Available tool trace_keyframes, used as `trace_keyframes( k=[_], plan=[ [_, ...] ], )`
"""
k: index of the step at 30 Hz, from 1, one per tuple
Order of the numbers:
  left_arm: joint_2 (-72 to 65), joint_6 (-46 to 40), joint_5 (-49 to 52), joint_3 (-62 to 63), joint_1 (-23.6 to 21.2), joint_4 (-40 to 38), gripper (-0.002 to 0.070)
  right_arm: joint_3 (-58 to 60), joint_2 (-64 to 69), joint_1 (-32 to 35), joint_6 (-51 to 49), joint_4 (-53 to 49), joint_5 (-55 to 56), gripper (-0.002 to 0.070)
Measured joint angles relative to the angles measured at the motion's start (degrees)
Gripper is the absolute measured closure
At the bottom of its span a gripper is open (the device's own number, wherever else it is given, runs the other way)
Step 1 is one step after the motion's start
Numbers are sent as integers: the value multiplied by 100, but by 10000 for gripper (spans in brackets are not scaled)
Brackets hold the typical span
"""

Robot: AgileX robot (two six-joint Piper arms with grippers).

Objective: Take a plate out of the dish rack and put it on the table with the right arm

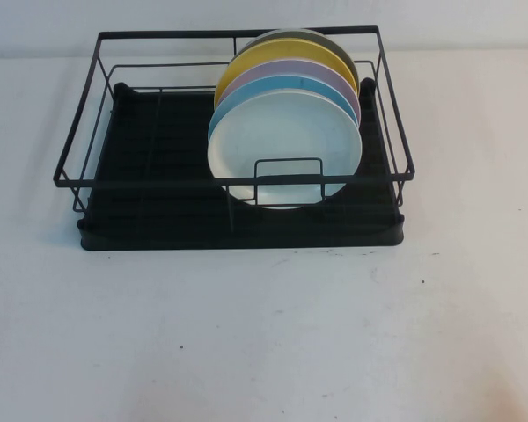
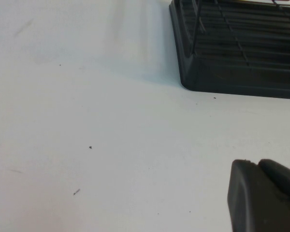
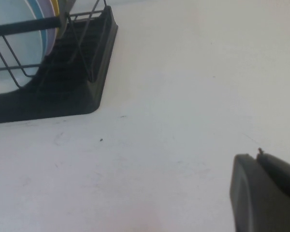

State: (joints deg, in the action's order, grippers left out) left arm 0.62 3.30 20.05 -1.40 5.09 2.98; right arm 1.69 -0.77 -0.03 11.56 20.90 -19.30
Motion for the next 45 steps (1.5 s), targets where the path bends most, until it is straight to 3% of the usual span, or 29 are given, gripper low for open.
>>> trace_keyframes(
  k=[7,15,24,30,34,45],
  plan=[
    [0,0,0,0,0,0,680,0,0,0,0,815,369,694],
    [0,0,0,0,0,0,680,0,0,0,0,3108,899,694],
    [0,0,0,0,0,0,680,-135,67,0,0,3810,764,694],
    [0,0,0,0,0,0,680,-1195,1528,0,31,3138,-259,694],
    [0,0,0,0,0,0,680,-2043,2942,0,587,2820,-862,694],
    [0,0,0,0,0,0,680,-4206,5849,0,2907,3783,-1422,694]
  ],
)
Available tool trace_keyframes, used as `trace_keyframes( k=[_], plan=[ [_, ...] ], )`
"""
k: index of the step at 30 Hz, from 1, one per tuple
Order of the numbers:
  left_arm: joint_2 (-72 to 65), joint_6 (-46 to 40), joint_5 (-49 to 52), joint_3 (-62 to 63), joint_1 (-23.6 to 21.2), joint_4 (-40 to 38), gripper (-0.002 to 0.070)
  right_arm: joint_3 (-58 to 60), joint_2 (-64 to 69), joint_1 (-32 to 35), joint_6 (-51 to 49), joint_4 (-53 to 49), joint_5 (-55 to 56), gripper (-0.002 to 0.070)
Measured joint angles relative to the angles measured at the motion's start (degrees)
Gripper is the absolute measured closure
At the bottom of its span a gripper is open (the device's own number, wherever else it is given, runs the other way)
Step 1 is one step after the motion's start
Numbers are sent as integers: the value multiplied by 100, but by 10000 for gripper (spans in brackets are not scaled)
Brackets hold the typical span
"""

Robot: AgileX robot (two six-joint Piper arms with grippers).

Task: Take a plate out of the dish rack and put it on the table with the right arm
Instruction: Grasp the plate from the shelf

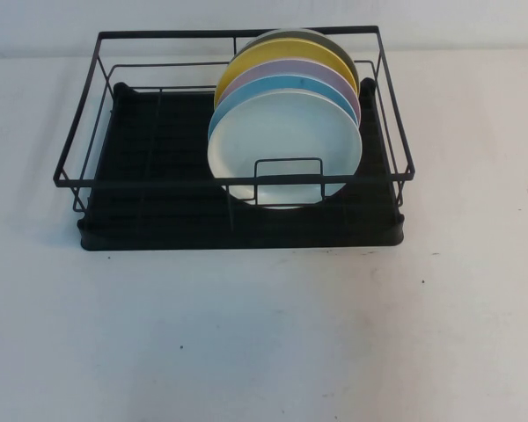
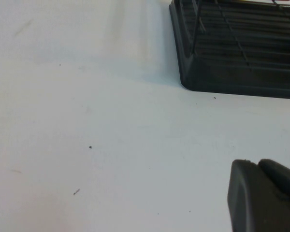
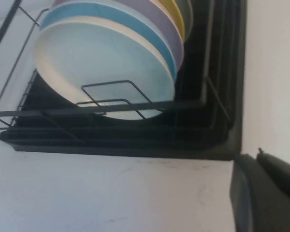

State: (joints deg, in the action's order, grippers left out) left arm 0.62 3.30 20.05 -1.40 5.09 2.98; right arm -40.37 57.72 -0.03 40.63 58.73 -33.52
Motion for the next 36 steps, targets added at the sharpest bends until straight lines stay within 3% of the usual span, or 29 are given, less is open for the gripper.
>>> trace_keyframes(
  k=[6,16,20,27,36],
  plan=[
    [0,0,0,0,0,0,680,-928,1135,-309,1569,1148,-441,694],
    [0,0,0,0,0,0,680,-2334,2363,-1569,3268,1298,-359,686],
    [0,0,0,0,0,0,680,-2874,2825,-1765,3457,1074,-290,612],
    [0,0,0,0,0,0,680,-3500,3532,-1955,3869,630,-128,381],
    [0,0,0,0,0,0,680,-3830,4119,-1996,4743,567,4,341]
  ],
)
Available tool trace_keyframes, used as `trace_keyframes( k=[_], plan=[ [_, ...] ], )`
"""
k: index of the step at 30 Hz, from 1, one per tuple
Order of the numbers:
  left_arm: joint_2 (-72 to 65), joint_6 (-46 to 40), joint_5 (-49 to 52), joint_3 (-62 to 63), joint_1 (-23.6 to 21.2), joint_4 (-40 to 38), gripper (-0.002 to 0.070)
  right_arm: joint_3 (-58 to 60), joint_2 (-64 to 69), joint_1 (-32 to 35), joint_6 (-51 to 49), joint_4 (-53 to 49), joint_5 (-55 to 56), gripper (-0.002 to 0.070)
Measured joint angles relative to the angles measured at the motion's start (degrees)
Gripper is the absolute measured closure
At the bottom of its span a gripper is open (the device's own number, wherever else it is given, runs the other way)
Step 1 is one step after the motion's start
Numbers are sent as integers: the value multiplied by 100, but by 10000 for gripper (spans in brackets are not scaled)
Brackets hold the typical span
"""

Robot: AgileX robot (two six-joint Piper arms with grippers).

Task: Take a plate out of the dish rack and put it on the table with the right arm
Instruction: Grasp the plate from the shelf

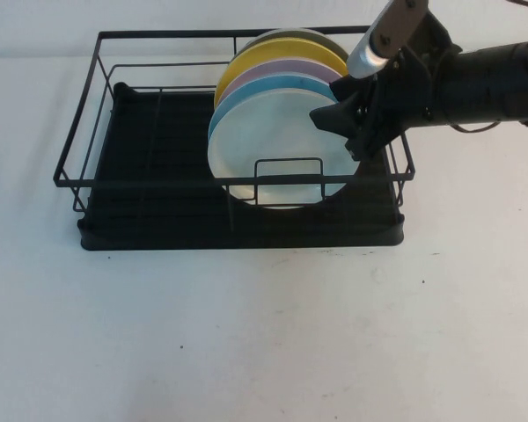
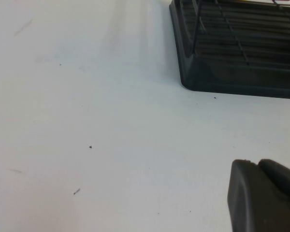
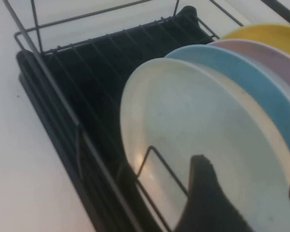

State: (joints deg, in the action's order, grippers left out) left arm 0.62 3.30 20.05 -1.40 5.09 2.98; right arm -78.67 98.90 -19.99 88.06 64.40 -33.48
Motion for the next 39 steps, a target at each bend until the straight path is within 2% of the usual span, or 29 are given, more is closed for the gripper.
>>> trace_keyframes(
  k=[14,39],
  plan=[
    [0,0,0,0,0,0,680,-390,452,0,657,264,290,388],
    [0,0,0,0,0,0,680,-467,1010,0,1169,458,632,390]
  ],
)
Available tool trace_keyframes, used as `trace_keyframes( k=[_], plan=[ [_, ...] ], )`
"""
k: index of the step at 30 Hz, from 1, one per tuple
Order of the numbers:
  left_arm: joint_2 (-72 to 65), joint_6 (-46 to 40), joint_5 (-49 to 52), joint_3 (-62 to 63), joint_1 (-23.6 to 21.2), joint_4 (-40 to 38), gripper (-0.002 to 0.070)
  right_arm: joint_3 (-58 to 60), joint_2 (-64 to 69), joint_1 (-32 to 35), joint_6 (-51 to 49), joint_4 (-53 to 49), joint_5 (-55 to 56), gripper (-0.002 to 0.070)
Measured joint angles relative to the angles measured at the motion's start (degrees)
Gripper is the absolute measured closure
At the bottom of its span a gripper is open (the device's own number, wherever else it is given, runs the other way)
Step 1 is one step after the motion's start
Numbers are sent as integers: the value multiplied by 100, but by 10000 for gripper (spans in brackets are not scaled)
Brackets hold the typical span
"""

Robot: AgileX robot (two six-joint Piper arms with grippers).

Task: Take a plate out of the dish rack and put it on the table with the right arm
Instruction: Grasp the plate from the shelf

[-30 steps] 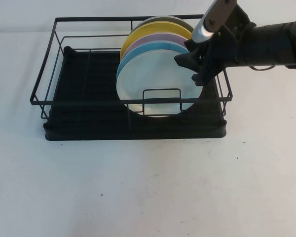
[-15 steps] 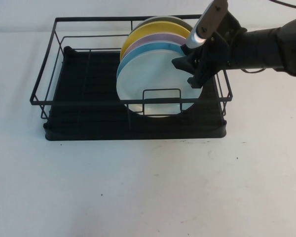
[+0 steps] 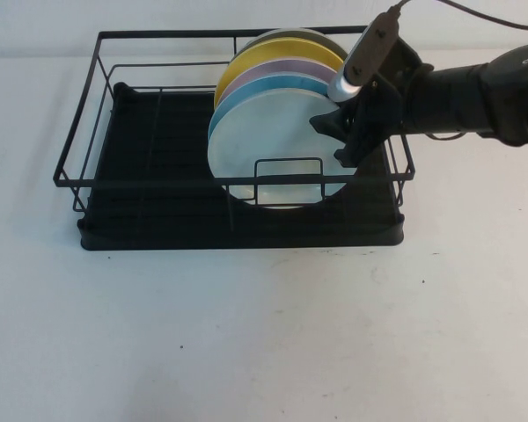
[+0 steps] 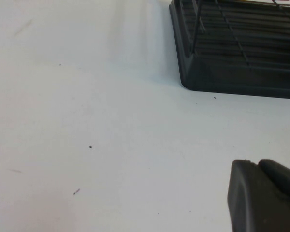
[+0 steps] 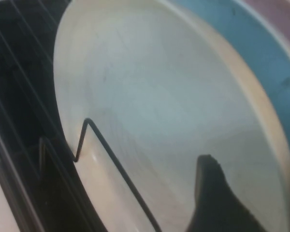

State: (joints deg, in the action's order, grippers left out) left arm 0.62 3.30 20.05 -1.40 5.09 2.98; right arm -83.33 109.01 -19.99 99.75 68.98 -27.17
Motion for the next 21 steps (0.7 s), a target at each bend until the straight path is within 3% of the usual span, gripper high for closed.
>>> trace_keyframes(
  k=[8,10,14,21],
  plan=[
    [0,0,0,0,0,0,680,0,92,0,0,32,98,403],
    [0,0,0,0,0,0,680,0,92,0,9,57,123,444],
    [0,0,0,0,0,0,680,0,92,0,29,97,171,593],
    [0,0,0,0,0,0,680,0,-76,0,109,48,207,601]
  ],
)
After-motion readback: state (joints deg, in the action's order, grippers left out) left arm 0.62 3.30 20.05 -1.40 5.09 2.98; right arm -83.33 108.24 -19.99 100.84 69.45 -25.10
